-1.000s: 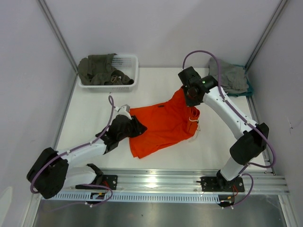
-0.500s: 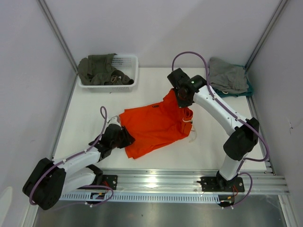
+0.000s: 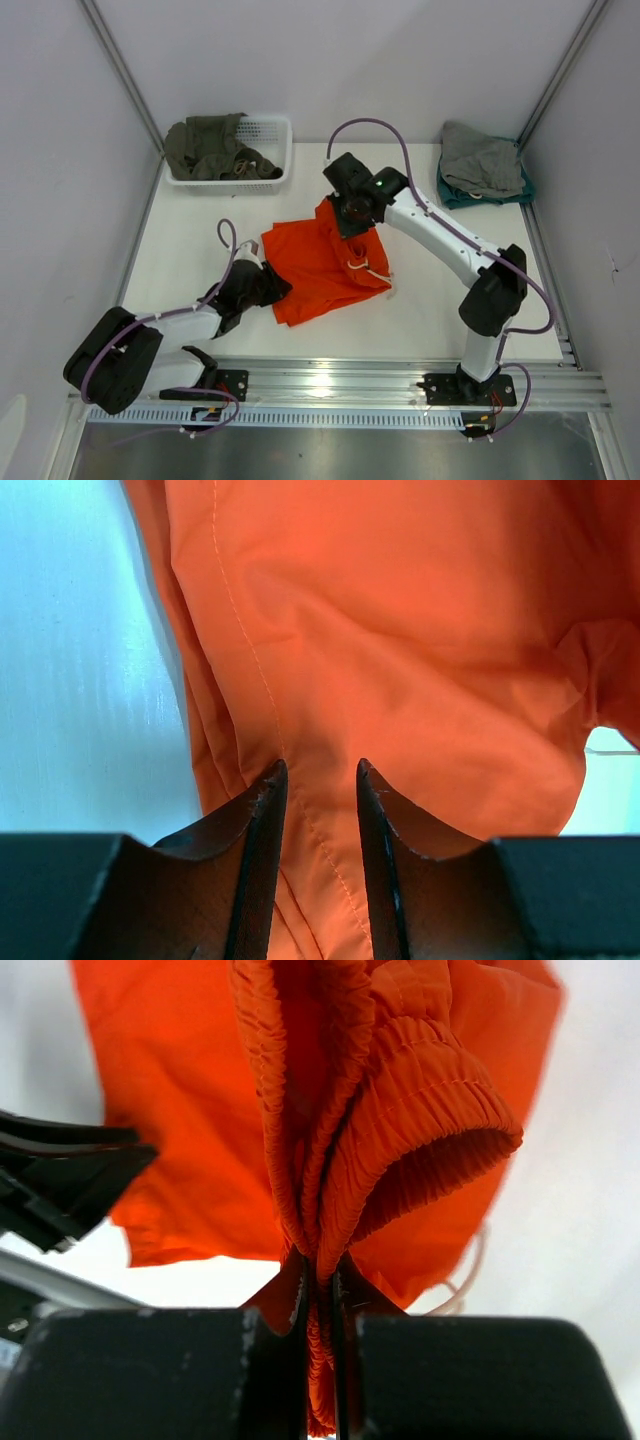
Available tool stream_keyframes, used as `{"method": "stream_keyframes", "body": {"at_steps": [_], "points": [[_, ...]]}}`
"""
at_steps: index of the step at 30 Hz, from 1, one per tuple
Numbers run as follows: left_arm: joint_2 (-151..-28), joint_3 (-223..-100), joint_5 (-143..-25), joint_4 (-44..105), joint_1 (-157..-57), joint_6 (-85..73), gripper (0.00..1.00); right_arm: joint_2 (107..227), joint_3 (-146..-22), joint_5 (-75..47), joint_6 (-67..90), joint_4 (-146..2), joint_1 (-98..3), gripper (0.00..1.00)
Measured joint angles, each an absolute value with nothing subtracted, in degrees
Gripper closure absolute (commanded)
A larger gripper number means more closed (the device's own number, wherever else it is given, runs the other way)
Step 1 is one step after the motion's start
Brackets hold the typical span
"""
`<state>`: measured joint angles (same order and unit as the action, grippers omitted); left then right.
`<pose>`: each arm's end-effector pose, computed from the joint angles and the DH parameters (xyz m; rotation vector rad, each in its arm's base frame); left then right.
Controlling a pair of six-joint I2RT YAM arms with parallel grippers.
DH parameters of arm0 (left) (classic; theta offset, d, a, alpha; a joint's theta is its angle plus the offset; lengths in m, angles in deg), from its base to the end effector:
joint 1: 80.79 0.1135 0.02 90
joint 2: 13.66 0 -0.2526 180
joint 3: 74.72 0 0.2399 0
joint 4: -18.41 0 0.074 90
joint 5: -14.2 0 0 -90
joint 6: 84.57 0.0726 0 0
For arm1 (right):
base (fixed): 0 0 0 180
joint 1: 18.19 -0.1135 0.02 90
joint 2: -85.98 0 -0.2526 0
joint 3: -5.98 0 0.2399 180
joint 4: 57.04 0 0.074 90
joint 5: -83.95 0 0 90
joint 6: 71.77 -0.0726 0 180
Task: Fold and stack the shorts
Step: Fold the shorts
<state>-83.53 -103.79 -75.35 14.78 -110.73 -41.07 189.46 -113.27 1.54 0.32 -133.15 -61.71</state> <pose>0.2009 -0.1150 0.1053 -0.3383 2.2931 -0.7052 0.2836 0.2561 0.2975 -0.5365 2.5682 0.2052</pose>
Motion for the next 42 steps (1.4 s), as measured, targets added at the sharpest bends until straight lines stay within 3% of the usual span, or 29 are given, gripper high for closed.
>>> {"method": "stream_keyframes", "body": {"at_steps": [12,25,30,34,36,39,42], "points": [[-79.9,-101.0,-75.6,14.2,-110.7,-41.1,0.63,195.7,-113.3,-10.5,-8.8,-120.8,-64.8,1.0],[-78.3,-100.3,-75.5,15.5,-110.7,-41.0,0.64,206.5,-117.5,-4.1,-11.8,-120.2,-71.7,1.0],[-76.8,-100.0,-75.5,16.9,-110.7,-41.0,0.64,207.9,-119.9,-1.1,-11.7,-122.9,-73.4,0.77],[-74.6,-99.8,-75.4,19.4,-110.7,-41.0,0.64,208.3,-121.2,-0.8,-11.3,-123.4,-73.8,0.69],[-73.0,-99.8,-75.3,21.6,-110.7,-40.8,0.64,208.3,-121.4,-1.1,-11.2,-123.4,-73.9,0.52],[-70.7,-99.8,-74.9,24.8,-110.7,-40.5,0.64,208.3,-121.4,-2.1,-10.8,-123.1,-73.9,0.4],[-68.0,-100.1,-74.5,29.0,-110.7,-40.4,0.62,208.1,-121.4,-3.5,-10.7,-122.4,-73.9,0.36]]}}
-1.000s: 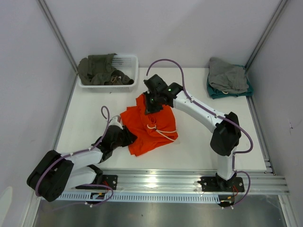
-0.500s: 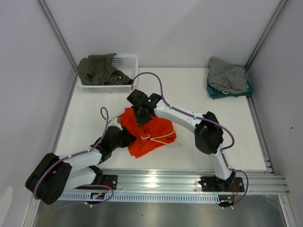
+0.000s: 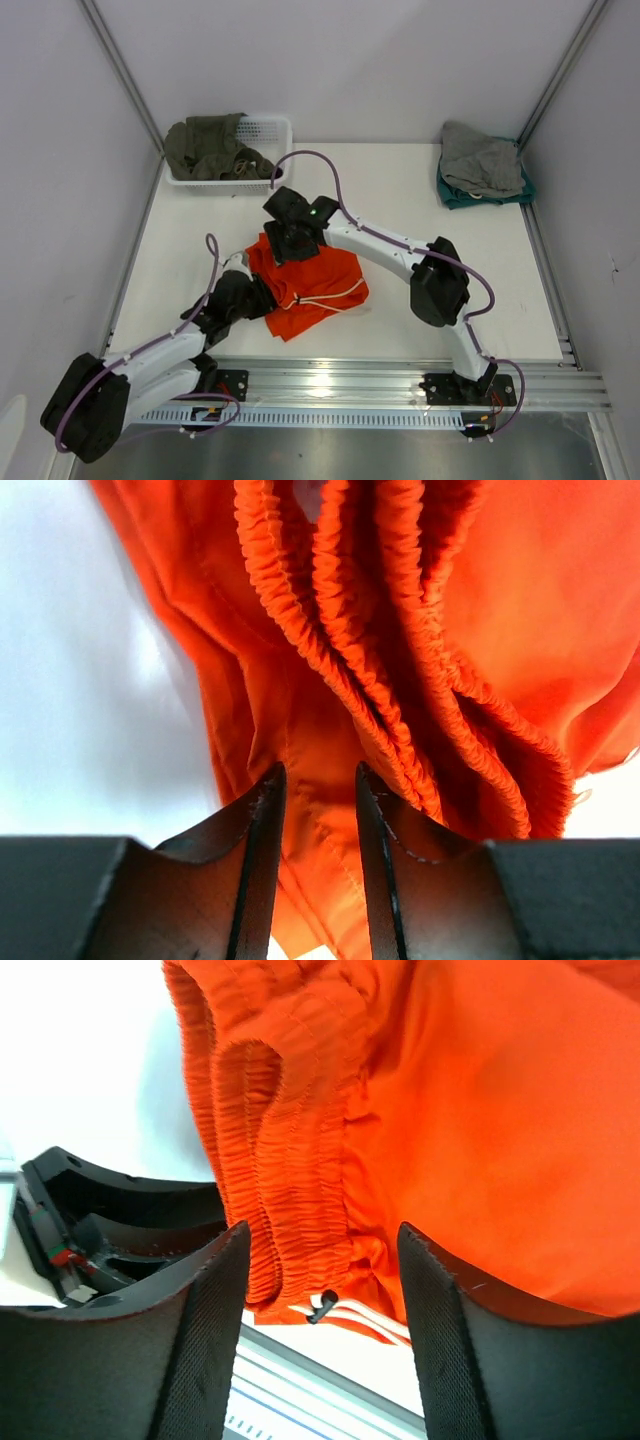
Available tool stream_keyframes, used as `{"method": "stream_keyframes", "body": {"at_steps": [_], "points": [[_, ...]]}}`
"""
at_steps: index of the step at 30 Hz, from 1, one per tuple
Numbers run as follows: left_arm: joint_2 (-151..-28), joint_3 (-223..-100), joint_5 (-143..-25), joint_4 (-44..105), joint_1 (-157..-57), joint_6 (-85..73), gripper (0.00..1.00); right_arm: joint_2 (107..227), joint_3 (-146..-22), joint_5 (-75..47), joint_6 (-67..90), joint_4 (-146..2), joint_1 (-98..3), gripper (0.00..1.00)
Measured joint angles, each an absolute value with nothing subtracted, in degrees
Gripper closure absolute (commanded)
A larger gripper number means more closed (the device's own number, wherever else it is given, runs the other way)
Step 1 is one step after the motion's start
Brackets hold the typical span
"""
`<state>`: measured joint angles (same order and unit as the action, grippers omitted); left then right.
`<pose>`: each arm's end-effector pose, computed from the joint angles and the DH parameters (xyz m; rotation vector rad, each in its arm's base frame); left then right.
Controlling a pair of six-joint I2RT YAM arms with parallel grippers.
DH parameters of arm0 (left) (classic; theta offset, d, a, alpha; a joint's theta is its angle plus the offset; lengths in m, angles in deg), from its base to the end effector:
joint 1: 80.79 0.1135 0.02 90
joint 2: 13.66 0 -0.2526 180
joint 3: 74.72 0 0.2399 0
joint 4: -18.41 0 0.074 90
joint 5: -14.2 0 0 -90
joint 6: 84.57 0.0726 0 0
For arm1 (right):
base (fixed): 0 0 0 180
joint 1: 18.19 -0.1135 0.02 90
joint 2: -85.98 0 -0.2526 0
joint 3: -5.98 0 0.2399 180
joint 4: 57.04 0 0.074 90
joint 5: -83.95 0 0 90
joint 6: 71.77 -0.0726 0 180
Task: Fold and stack the shorts
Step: Fold the shorts
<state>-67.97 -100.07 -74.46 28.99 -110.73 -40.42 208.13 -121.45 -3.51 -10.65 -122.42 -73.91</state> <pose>0.1703 -0.0961 0.1092 -0.3382 2.3267 -0.6588 0.2653 0.3835 0.2224 -0.6094 2.6228 0.4397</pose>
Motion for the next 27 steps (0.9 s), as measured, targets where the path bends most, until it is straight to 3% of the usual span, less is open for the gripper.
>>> {"method": "stream_keyframes", "body": {"at_steps": [5,10,13,17,18,27], "points": [[-59.4,-103.3,-71.8,43.1,-110.7,-40.4,0.61,205.1,-119.2,-7.2,-11.2,-118.7,-73.1,0.37],[-48.9,-106.2,-71.2,53.6,-110.8,-41.7,0.6,198.9,-111.5,-12.5,-12.4,-111.7,-69.4,0.45],[-46.1,-106.7,-71.6,57.3,-110.8,-43.0,0.58,197.5,-106.8,-14.5,-13.1,-107.5,-66.9,0.55],[-45.2,-108.5,-71.3,61.1,-110.8,-43.6,0.56,197.4,-99.0,-16.6,-14.1,-100.0,-65.6,0.81],[-45.3,-109.6,-71.0,62.0,-110.8,-43.5,0.54,197.4,-97.0,-17.5,-14.6,-98.3,-65.6,0.83],[-55.7,-121.6,-69.1,59.1,-106.4,-39.4,0.53,195.6,-84.3,-21.0,-17.2,-83.5,-69.8,0.85]]}}
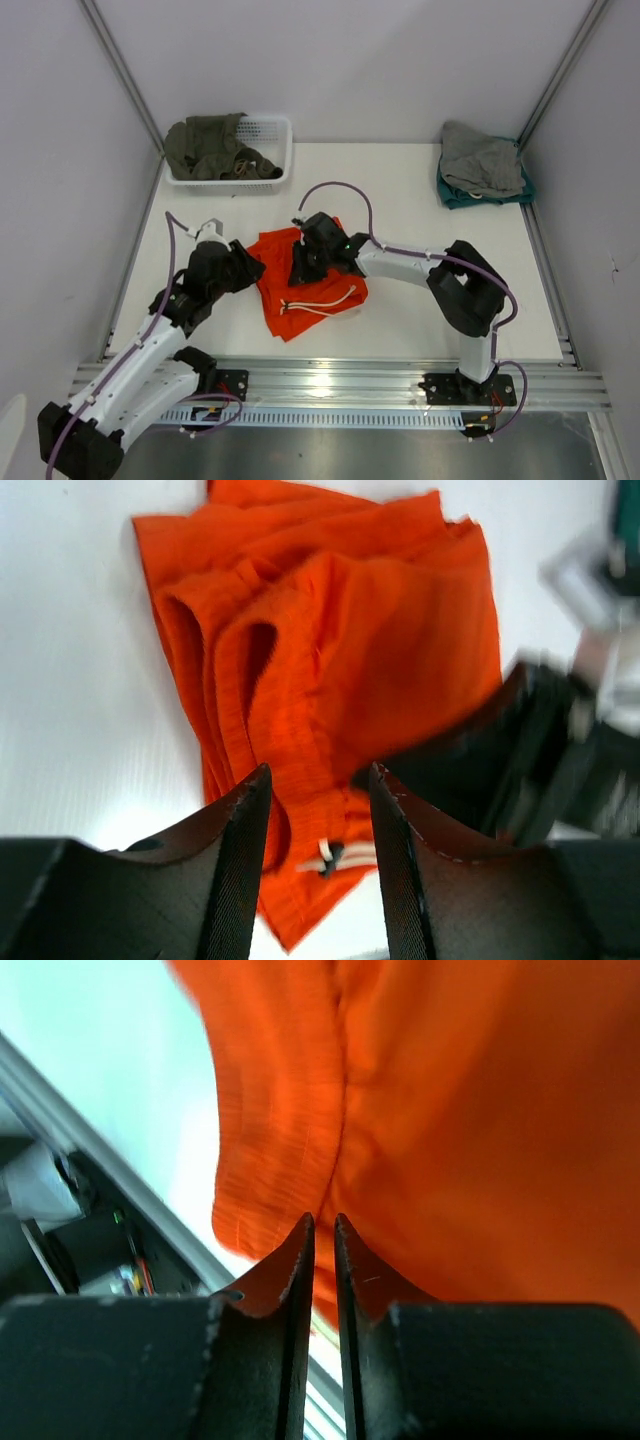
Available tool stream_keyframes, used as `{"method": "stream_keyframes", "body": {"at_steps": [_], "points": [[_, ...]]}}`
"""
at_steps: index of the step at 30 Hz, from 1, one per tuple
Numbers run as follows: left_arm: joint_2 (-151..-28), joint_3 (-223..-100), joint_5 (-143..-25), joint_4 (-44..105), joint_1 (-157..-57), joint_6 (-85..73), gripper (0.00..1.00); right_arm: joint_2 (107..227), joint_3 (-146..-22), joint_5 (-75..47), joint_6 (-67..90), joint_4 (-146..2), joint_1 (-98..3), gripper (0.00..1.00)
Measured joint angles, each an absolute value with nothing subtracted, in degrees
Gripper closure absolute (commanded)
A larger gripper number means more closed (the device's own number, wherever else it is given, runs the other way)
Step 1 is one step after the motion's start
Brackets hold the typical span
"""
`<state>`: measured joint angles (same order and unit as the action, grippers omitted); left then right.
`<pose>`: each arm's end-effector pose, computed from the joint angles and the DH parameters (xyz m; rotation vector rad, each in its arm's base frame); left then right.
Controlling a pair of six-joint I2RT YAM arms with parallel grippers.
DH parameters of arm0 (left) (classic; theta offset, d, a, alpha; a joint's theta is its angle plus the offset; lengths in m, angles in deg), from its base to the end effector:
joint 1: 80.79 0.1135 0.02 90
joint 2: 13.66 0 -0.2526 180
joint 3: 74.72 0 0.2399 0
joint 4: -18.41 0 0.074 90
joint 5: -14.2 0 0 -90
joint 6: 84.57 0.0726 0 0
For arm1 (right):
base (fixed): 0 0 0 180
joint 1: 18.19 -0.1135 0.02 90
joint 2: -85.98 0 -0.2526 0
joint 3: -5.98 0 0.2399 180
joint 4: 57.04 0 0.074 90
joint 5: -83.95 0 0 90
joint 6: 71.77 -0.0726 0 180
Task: Fold and stack the shorts
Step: Fold the shorts
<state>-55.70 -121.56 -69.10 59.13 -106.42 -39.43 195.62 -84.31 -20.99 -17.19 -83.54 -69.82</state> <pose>0.1748 -0.0745 0.2170 -0.4418 2.2059 -0.5548 0.2533 0.3500 0.1685 -0.5008 2.5410 0.9682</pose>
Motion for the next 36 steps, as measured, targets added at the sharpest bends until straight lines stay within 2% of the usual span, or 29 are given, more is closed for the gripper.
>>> {"method": "stream_keyframes", "body": {"at_steps": [6,17,28,32,33,36], "points": [[-66.7,-121.6,-74.1,51.0,-101.2,-37.6,0.54,192.0,-75.7,-22.0,-19.4,-76.4,-73.3,0.87],[-82.5,-120.1,-84.2,33.0,-97.4,-38.1,0.55,192.7,-73.2,-21.1,-20.8,-69.7,-76.4,0.87],[-87.3,-111.6,-87.7,21.0,-92.9,-38.7,0.56,196.0,-73.0,-19.8,-20.5,-69.7,-77.2,0.82],[-89.4,-111.9,-88.3,18.2,-92.8,-38.6,0.56,195.2,-73.0,-20.4,-20.3,-70.0,-76.0,0.74],[-89.6,-112.2,-88.3,18.1,-92.8,-38.6,0.55,194.7,-73.0,-20.7,-20.2,-70.2,-75.4,0.65],[-89.7,-113.3,-88.5,19.1,-92.8,-38.1,0.54,191.2,-72.7,-22.4,-19.7,-70.8,-72.7,0.49]]}}
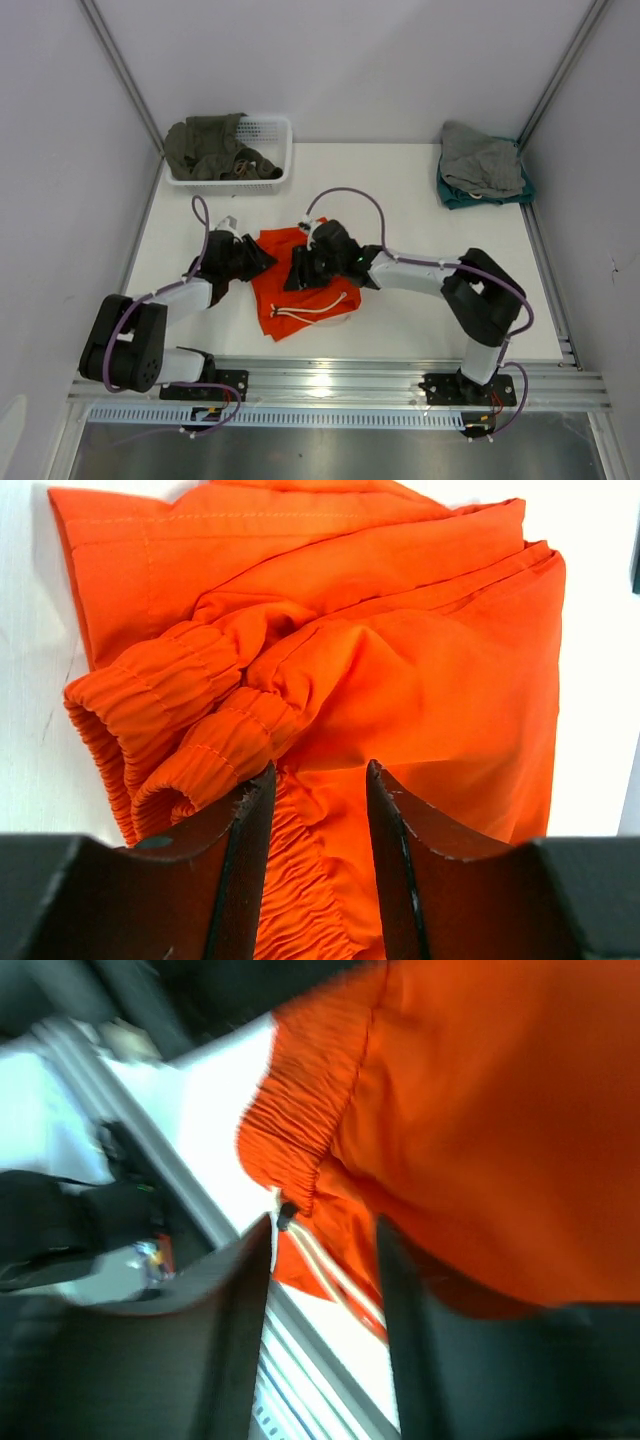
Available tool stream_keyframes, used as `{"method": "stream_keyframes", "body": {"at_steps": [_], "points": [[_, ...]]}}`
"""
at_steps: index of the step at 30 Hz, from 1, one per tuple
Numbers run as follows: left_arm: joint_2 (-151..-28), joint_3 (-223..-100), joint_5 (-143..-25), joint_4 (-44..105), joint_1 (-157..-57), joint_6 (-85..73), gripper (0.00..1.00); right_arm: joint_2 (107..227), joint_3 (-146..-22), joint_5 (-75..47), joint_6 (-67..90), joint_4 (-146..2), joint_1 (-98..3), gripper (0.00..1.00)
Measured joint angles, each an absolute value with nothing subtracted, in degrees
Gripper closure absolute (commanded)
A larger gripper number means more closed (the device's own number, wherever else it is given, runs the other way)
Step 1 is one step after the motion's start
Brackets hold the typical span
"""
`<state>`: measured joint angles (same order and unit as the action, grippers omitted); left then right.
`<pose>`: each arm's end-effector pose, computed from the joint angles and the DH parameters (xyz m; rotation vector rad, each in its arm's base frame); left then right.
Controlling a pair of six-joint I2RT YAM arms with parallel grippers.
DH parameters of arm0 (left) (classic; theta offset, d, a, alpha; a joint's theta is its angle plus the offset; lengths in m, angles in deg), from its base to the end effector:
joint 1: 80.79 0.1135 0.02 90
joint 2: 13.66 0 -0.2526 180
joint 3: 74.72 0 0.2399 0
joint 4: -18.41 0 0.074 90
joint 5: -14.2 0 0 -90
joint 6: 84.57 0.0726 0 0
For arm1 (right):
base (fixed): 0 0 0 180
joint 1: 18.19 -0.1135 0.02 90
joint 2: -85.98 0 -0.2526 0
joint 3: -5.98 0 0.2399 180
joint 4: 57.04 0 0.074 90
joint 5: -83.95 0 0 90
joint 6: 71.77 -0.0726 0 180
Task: Fold and stack the shorts
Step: Fold the shorts
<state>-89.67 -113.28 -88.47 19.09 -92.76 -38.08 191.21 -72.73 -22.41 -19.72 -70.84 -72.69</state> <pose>0.2543 -0.0702 0.1233 -0.5117 2.2746 -0.7557 0.2218 0.3461 0.1572 -0.5283 2.4681 1.0923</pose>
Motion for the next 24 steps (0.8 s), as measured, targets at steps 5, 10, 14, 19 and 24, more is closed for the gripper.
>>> {"method": "stream_keyframes", "body": {"at_steps": [5,10,14,19,24], "points": [[-88.2,-117.6,-88.0,24.0,-92.7,-35.8,0.52,182.3,-72.0,-26.8,-18.7,-70.9,-64.7,0.3],[-84.6,-120.7,-87.6,27.5,-92.6,-33.0,0.46,177.3,-71.9,-31.1,-15.9,-72.6,-56.5,0.1],[-81.1,-120.8,-87.4,30.1,-92.9,-31.8,0.45,177.4,-69.1,-36.9,-14.4,-72.5,-51.0,0.09],[-78.8,-120.8,-86.9,31.1,-95.7,-31.6,0.44,180.6,-66.4,-41.1,-12.3,-72.9,-45.9,0.09],[-79.4,-120.6,-86.9,30.5,-99.3,-31.8,0.44,184.1,-63.8,-45.0,-11.4,-68.5,-43.3,0.09]]}}
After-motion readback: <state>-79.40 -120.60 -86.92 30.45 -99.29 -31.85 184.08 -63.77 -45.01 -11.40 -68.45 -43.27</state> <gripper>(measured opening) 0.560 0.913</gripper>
